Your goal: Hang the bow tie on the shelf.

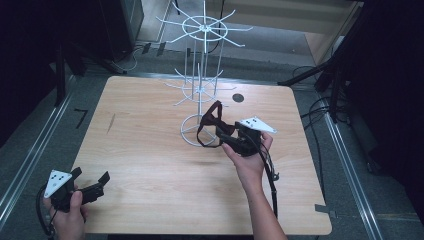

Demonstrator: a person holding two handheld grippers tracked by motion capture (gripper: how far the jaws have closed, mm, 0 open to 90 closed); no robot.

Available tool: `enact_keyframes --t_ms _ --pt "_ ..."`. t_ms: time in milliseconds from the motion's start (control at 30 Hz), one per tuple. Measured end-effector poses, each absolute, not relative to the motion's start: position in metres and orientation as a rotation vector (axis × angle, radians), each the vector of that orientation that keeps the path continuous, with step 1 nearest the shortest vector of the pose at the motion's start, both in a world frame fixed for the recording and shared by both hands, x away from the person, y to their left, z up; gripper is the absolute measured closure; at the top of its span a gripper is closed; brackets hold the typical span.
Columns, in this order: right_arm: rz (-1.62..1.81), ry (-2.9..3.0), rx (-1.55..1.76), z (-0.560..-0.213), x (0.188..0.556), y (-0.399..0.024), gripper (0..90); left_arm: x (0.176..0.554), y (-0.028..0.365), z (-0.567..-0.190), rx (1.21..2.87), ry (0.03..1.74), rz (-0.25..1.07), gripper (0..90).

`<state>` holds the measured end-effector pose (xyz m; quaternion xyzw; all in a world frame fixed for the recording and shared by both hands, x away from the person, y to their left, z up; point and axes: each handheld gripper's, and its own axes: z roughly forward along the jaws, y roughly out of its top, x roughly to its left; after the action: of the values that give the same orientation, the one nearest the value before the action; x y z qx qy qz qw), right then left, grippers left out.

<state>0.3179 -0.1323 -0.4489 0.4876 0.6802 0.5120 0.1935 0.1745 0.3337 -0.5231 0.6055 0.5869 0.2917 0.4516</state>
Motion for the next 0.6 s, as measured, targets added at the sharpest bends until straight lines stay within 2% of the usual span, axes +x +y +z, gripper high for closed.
enact_keyframes --t_ms 600 --pt "1.460 1.867 1.346 -0.444 0.294 -0.159 18.9 0.174 0.333 -0.523 1.497 1.448 0.724 0.0"
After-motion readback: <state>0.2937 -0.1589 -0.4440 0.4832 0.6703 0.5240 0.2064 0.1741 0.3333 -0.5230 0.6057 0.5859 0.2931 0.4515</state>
